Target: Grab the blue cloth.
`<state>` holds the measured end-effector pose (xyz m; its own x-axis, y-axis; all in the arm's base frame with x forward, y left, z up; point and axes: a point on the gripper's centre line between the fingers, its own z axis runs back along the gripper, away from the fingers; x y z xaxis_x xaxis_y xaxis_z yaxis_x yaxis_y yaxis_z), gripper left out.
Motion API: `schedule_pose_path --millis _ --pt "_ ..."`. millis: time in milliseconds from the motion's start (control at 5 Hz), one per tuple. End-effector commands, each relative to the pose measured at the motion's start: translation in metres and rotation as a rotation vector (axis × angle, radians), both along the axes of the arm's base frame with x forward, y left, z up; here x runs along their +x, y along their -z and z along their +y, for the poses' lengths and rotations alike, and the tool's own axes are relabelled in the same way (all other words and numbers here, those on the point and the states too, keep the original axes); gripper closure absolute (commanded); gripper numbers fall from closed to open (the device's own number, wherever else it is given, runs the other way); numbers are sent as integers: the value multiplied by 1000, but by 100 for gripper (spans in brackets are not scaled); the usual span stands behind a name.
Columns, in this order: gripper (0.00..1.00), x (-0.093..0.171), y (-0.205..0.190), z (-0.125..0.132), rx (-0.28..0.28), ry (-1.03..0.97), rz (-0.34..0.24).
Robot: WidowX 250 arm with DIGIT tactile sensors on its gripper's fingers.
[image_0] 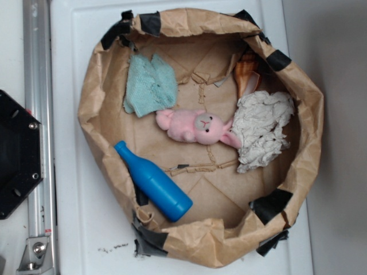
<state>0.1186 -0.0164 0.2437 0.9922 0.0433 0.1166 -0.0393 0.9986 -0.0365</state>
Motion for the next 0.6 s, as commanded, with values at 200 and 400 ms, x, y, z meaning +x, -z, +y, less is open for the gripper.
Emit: schedule_pose_path --millis 200,400 --pt "0 50 48 36 145 71 126" --pt "0 100 85 52 149 119 157"
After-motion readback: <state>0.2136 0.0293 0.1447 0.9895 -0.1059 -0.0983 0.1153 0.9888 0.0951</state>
